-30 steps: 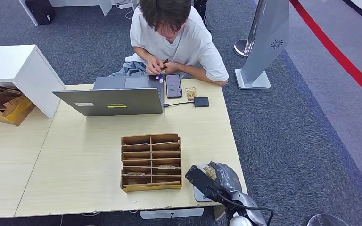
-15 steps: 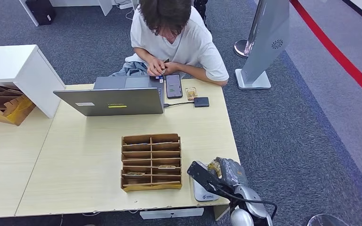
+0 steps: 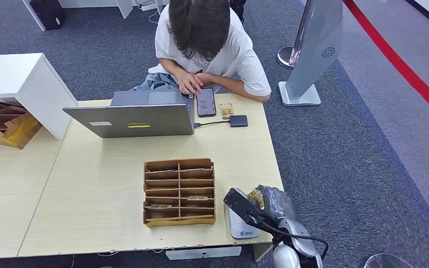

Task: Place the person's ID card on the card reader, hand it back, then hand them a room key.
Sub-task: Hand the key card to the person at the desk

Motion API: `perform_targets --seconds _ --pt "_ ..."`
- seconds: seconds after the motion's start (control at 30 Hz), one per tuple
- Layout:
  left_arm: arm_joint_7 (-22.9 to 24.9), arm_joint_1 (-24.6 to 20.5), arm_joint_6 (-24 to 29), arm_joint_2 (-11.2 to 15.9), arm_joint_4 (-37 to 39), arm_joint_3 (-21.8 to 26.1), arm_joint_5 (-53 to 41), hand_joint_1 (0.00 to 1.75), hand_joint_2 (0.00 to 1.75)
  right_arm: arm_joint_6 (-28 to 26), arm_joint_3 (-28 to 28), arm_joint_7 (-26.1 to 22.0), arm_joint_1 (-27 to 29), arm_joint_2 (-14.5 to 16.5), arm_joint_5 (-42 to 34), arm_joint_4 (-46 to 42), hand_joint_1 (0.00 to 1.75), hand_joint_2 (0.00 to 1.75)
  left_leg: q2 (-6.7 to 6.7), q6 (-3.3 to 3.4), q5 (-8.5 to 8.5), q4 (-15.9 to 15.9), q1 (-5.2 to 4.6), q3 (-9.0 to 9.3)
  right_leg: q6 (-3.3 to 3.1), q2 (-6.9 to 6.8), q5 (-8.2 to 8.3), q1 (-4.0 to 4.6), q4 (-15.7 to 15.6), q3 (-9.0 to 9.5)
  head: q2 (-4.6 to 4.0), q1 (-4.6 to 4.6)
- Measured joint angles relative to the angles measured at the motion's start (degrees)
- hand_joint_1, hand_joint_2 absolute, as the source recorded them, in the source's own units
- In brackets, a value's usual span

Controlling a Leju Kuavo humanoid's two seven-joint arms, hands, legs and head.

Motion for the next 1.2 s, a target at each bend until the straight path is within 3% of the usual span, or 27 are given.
perform_targets --seconds 1.2 --pt "-0.2 -0.4 -1.1 0.0 0.0 0.0 -0.7 0.00 0.00 0.8 -0.2 -1.6 -2.1 1.8 3.7 6.3 1.75 1.75 0.01 0.00 0.00 0.0 0.00 0.01 0.00 0.01 0.00 0.00 0.0 0.00 0.00 0.00"
